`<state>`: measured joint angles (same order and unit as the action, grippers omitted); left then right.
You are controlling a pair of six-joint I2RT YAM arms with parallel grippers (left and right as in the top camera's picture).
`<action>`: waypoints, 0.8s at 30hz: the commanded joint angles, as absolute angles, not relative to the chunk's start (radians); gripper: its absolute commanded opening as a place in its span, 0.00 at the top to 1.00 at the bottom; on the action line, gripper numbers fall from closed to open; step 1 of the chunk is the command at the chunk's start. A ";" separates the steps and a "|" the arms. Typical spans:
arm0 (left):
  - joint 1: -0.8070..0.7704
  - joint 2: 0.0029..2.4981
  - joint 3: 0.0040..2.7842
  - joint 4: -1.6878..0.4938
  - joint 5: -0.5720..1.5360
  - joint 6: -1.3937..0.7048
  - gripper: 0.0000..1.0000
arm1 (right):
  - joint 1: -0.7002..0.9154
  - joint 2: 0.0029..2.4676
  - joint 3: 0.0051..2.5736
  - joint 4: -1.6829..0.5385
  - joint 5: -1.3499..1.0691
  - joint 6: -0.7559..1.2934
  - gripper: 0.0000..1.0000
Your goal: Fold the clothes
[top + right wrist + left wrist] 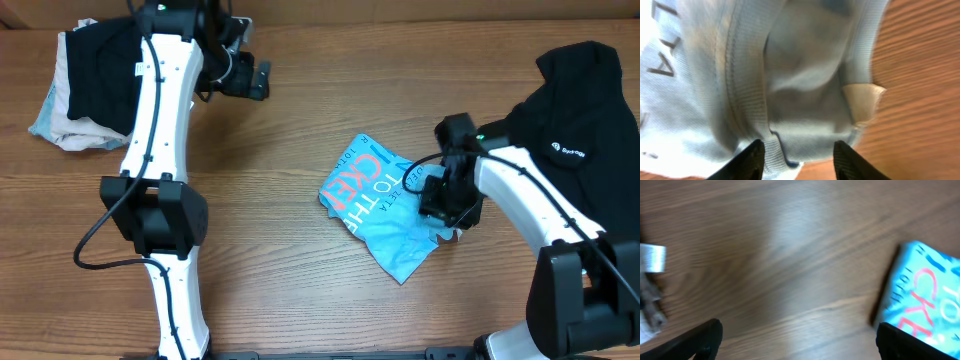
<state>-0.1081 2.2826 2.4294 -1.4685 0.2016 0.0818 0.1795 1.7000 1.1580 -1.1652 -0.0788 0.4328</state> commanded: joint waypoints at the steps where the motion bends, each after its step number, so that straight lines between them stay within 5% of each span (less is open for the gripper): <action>1: -0.211 2.284 2.424 -1.515 0.259 0.160 0.00 | 0.125 1.641 1.317 -1.208 -0.065 0.398 0.47; 3: -0.260 2.284 2.424 -1.551 0.256 0.178 0.00 | 0.095 1.620 1.399 -1.246 -0.063 0.373 0.43; 5: -0.303 2.284 2.423 -1.593 0.252 0.180 0.00 | 0.067 1.610 1.460 -1.273 -0.060 0.356 0.24; 7: -0.348 2.284 2.410 -1.625 0.252 0.180 0.00 | 0.033 1.607 1.508 -1.289 -0.060 0.338 0.19; 24: -0.563 2.284 1.937 -1.396 0.248 0.209 0.00 | -0.134 1.608 1.526 -1.285 -0.061 0.306 0.16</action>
